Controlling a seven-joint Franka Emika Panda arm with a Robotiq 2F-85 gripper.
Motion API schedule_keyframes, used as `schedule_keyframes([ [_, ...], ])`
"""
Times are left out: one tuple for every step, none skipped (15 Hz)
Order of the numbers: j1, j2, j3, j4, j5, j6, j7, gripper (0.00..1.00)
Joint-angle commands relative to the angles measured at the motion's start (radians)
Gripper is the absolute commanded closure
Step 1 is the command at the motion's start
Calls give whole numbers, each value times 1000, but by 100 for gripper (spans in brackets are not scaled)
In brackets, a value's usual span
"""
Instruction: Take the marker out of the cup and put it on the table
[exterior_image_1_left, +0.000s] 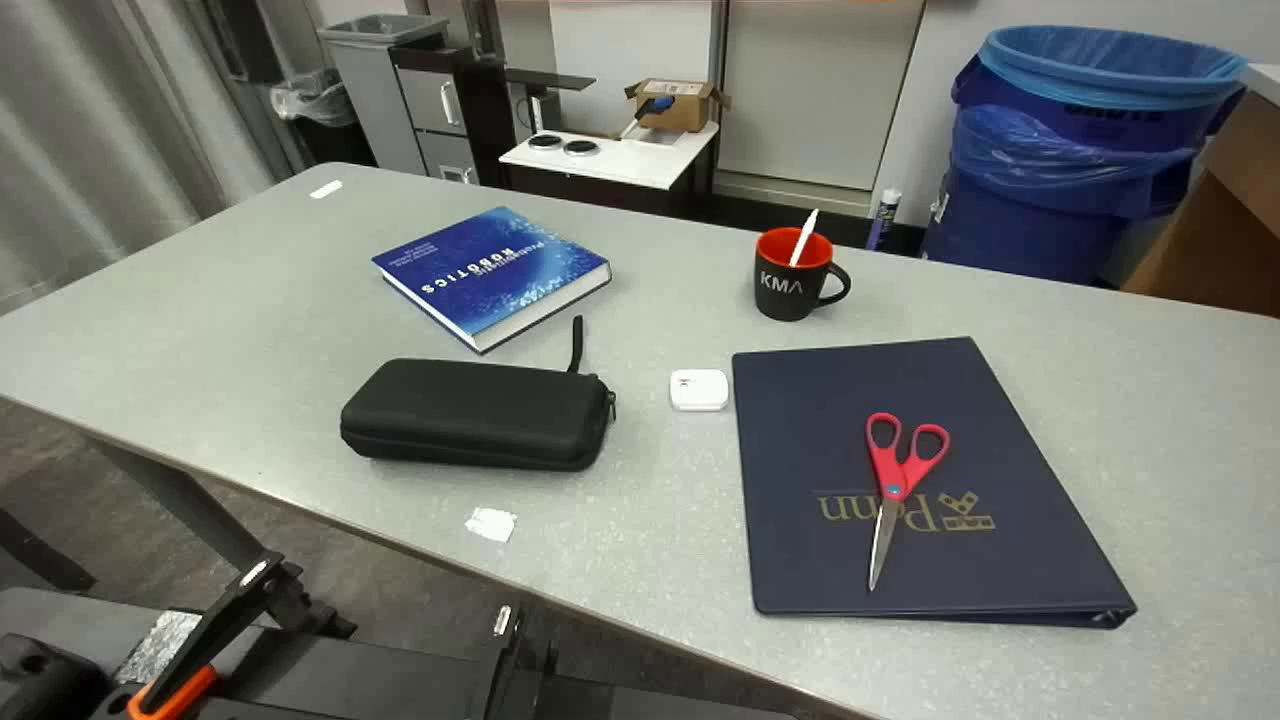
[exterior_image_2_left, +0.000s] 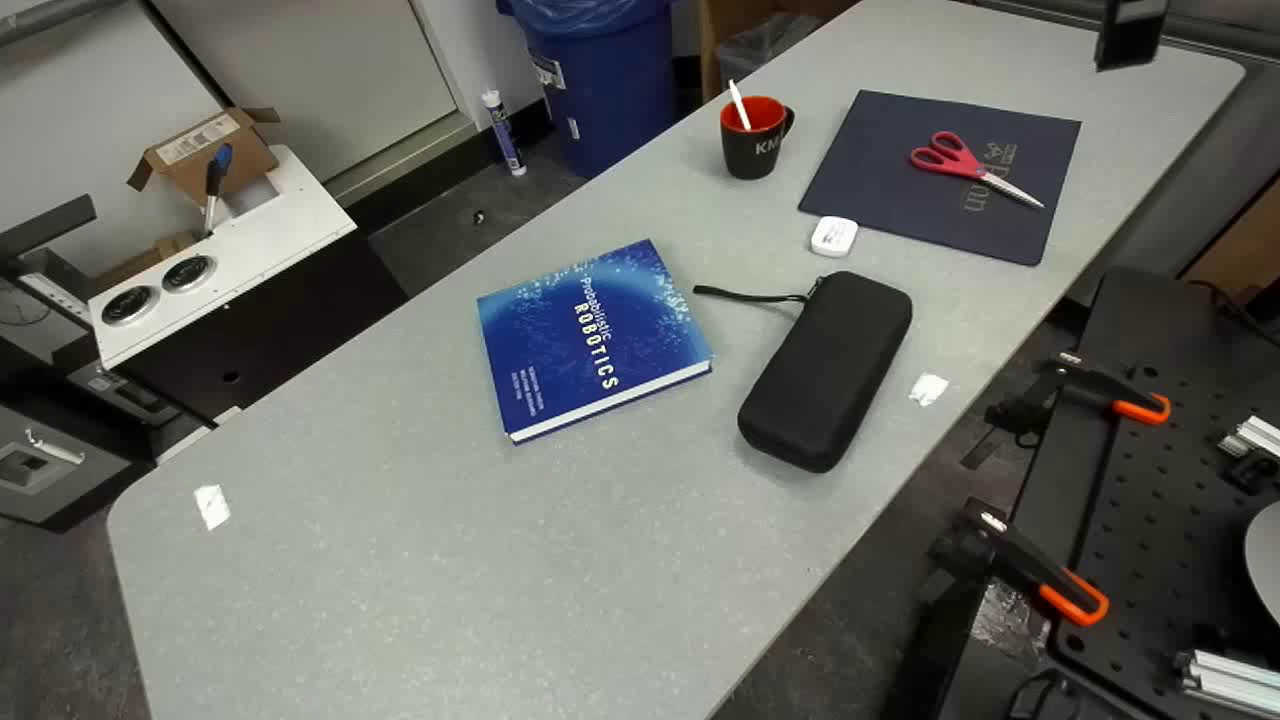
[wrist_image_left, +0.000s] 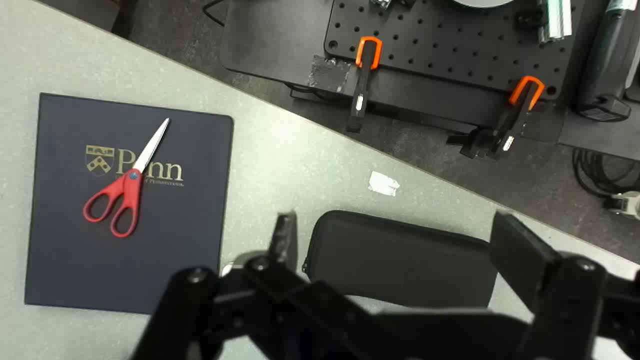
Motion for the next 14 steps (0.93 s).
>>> schedule_keyframes([
  [10,0,-8,1,-3,-2,4,0],
  [10,0,-8,1,-3,-2,4,0],
  [10,0,-8,1,-3,-2,4,0],
  [10,0,-8,1,-3,-2,4,0],
  [-1,6,-1,3,-11,30,47,0],
  [-8,19,0,8,-23,70,69,0],
  [-15,45,-10,25,-23,106,80,0],
  [-22,68,-16,42,-22,145,97,0],
  [-34,100,-24,66,-23,186,113,0],
  [-49,138,-34,93,-24,234,130,0],
  [-64,162,-38,116,-27,268,151,0],
  [-85,200,-42,145,-38,309,177,0],
  [-100,225,-45,171,-43,332,199,0],
  [-115,253,-49,199,-46,348,222,0],
])
